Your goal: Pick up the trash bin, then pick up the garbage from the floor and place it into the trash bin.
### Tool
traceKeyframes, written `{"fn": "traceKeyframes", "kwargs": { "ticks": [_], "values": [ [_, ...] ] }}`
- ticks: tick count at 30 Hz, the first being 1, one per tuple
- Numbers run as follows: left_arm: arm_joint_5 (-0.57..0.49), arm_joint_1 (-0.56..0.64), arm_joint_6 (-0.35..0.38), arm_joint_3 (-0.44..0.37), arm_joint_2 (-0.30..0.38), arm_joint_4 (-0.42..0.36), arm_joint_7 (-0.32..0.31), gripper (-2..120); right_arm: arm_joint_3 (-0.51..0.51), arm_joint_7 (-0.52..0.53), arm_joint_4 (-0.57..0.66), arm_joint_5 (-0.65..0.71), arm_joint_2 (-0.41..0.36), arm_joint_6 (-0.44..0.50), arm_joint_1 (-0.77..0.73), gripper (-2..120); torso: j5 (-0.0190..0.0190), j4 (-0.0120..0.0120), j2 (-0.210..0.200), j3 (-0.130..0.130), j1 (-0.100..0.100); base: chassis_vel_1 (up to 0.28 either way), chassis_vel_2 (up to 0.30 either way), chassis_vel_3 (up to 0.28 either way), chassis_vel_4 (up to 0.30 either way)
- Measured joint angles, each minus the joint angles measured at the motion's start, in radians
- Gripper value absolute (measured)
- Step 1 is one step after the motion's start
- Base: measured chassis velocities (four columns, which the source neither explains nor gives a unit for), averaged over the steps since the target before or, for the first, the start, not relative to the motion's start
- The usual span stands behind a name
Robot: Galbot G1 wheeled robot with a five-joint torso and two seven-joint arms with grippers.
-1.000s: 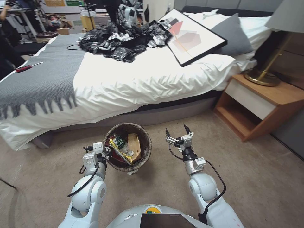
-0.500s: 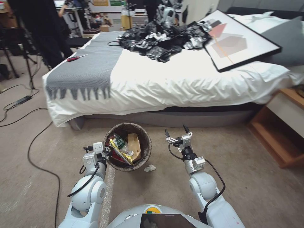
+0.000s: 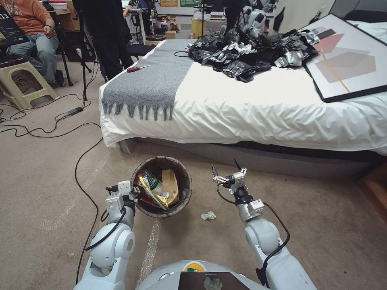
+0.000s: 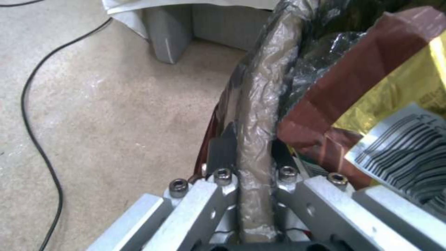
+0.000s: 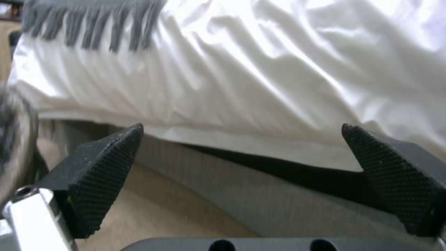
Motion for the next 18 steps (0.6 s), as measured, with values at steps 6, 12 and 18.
{"fn": "traceKeyframes", "kwargs": {
  "ticks": [6, 12, 18],
  "values": [
    [0.0, 0.0, 0.0, 0.003, 0.0, 0.0, 0.0, 0, 0.027, -0.192, -0.086, -0.029, -0.091, 0.006, 0.035, 100, 0.0002, -0.0001, 0.0, 0.0, 0.0, 0.0, 0.0, 0.0, 0.0],
    [0.0, 0.0, 0.0, 0.003, 0.0, 0.0, 0.0, 0, -0.017, -0.397, -0.247, -0.088, -0.225, 0.026, 0.1, 100, 0.0001, -0.0001, 0.0, 0.0, 0.0, 0.0, 0.0, 0.0, 0.0],
    [0.0, 0.0, 0.0, 0.003, 0.0, 0.0, 0.0, 0, -0.128, -0.505, -0.455, -0.173, -0.272, 0.042, 0.21, 100, 0.0, 0.0002, 0.0, 0.0, 0.0, 0.0, 0.0, 0.0, 0.0]
  ]
}}
